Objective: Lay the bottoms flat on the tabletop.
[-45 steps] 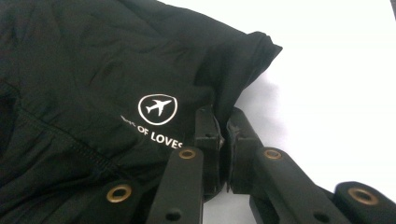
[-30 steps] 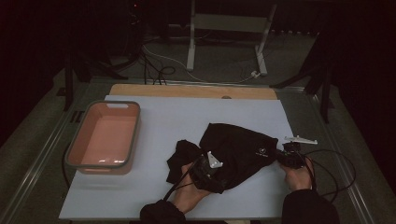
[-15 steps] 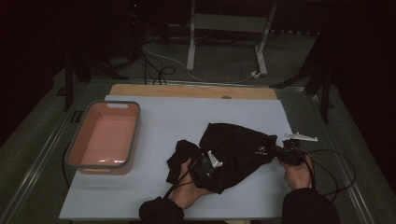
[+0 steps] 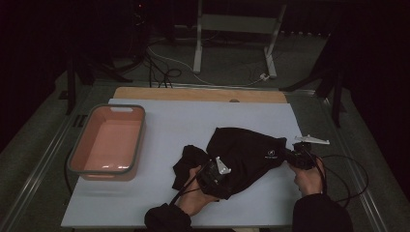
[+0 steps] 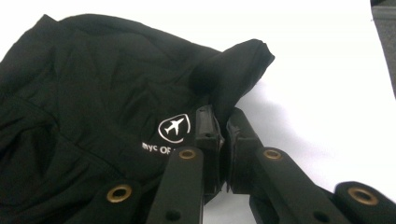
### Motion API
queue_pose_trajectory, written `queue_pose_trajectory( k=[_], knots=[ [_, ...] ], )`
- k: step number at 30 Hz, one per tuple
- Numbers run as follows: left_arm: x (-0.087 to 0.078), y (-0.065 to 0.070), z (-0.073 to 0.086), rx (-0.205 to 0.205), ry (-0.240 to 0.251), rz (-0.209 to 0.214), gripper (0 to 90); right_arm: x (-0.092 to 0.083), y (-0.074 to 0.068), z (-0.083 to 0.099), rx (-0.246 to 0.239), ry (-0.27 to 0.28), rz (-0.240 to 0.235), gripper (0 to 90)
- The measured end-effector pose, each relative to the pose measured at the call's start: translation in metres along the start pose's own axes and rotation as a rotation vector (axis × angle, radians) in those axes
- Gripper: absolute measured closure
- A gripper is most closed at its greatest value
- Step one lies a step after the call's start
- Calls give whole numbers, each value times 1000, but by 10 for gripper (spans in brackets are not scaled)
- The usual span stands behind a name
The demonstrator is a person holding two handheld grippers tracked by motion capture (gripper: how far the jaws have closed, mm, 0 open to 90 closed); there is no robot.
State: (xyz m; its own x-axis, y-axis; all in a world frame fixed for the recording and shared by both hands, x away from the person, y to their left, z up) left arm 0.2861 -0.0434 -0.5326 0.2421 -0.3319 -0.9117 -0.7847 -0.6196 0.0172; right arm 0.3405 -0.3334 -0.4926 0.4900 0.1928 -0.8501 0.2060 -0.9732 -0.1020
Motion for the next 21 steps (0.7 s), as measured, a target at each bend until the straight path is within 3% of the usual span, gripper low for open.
queue_pose_trajectory(
  k=[3,6,10,11,12,17,21],
  knots=[
    [-3,0,0,26,-3,23,290,-1,-1,-5,-18,1,9,856],
    [-6,-2,-1,41,-6,56,456,0,-2,-9,-33,-4,12,856],
    [-8,-6,-1,39,-12,73,692,0,-3,-14,-50,-7,19,856],
    [-9,-7,-1,40,-15,90,692,0,-4,-16,-58,-7,22,856],
    [-10,-7,-1,43,-18,103,756,0,-4,-17,-63,-9,24,855],
    [-14,-1,1,40,-14,169,814,-1,-6,-22,-96,-7,25,855],
    [-17,11,2,56,-9,213,820,-2,-8,-23,-112,-7,28,855]
  ],
)
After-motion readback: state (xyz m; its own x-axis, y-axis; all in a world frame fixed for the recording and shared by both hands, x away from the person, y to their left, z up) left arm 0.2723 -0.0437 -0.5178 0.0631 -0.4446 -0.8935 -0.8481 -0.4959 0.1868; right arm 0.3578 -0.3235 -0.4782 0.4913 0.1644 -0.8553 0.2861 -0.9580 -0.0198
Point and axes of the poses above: each handheld gripper's, and its own axes: x roughly forward along the jaws, z roughly out of its underside, y roughly to its right, the point moved 2 cm from there along x, roughly forward along the jaws, and after that the axes turned 14 degrees about -y, right-handed, at the moved point
